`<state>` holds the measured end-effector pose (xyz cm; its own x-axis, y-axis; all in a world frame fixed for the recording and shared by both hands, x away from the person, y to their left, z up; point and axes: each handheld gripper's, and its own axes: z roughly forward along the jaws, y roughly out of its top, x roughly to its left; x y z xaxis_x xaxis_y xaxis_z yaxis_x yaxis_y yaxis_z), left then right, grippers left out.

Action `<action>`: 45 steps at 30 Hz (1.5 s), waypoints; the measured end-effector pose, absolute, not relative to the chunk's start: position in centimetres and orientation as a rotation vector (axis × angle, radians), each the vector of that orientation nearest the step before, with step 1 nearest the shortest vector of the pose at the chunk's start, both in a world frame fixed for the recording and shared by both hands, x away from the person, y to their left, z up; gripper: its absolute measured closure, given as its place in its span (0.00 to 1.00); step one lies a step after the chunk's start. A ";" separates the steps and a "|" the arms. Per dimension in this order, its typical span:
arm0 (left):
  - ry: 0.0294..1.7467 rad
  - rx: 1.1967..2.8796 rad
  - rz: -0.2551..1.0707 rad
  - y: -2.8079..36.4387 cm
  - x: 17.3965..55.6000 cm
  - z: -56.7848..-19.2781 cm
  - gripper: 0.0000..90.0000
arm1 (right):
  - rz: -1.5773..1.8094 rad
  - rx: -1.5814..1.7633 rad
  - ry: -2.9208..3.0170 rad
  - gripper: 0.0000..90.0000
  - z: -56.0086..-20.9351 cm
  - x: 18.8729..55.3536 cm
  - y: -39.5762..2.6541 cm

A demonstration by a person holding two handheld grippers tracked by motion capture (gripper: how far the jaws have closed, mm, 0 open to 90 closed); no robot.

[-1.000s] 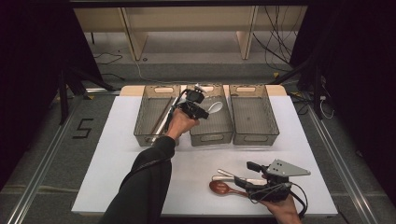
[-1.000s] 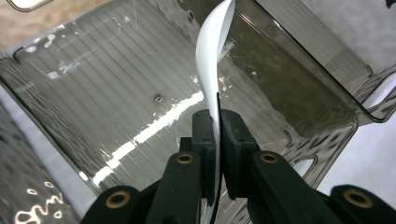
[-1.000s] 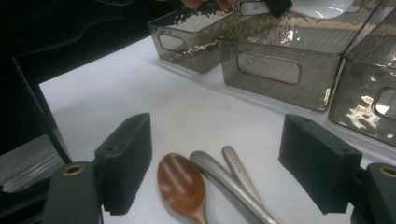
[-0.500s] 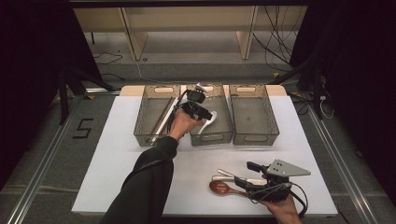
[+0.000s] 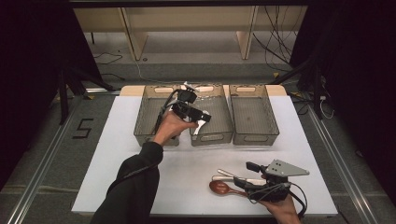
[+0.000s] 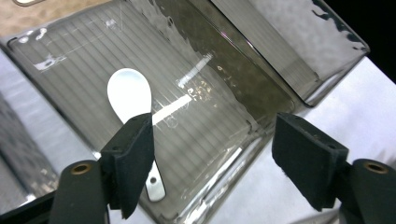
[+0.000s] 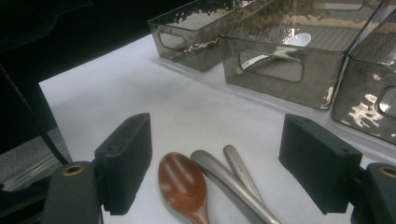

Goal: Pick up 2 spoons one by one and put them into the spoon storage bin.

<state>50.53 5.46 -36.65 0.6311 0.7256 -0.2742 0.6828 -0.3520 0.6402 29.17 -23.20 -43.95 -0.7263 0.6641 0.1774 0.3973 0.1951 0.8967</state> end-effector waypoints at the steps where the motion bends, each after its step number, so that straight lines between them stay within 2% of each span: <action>1: 1.098 2.090 0.073 5.8 50.2 -36.4 0.31 | 1.544 1.013 2.224 0.29 -44.0 29.2 -23.2; 18: 1.066 2.043 0.117 9.3 46.5 -36.7 0.23 | 1.537 1.016 2.236 0.29 -44.0 29.2 -23.1; 39: 1.016 1.910 0.132 14.8 40.0 -40.9 0.21 | 1.355 0.960 2.402 0.29 -43.5 29.8 -22.0; 45: 0.993 1.879 0.170 16.0 38.4 -41.7 0.21 | 1.258 0.922 2.476 0.29 -43.3 30.1 -21.6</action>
